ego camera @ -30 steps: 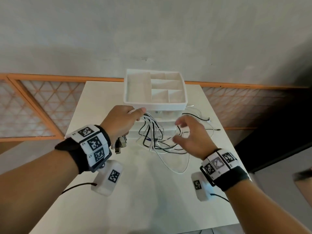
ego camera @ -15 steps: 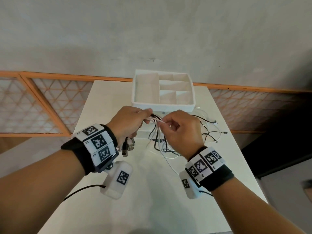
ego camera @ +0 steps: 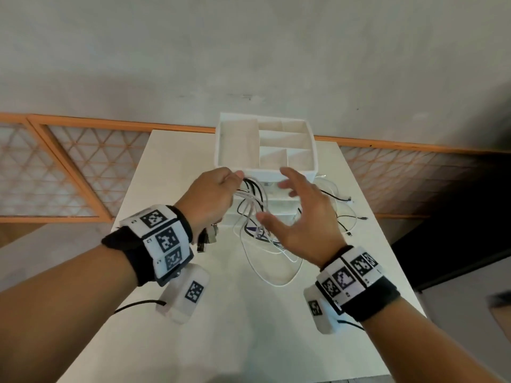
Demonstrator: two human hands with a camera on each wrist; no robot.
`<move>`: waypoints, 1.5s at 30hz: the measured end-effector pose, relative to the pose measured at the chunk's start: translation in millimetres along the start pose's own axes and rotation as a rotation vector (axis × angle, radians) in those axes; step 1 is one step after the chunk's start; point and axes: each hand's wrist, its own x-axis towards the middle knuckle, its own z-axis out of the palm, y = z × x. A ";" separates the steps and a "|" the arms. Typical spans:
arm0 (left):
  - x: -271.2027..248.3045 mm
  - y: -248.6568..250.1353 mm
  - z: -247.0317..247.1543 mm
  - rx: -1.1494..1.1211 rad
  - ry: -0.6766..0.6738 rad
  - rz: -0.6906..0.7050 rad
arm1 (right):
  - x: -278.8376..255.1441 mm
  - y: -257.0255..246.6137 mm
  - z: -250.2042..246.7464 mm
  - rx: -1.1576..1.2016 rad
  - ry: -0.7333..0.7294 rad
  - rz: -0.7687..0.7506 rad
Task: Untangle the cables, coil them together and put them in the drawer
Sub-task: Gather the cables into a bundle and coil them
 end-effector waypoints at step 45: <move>15.4 -5.4 -38.0 -0.213 0.190 0.150 | -6.0 46.9 22.5 -0.238 -0.762 0.389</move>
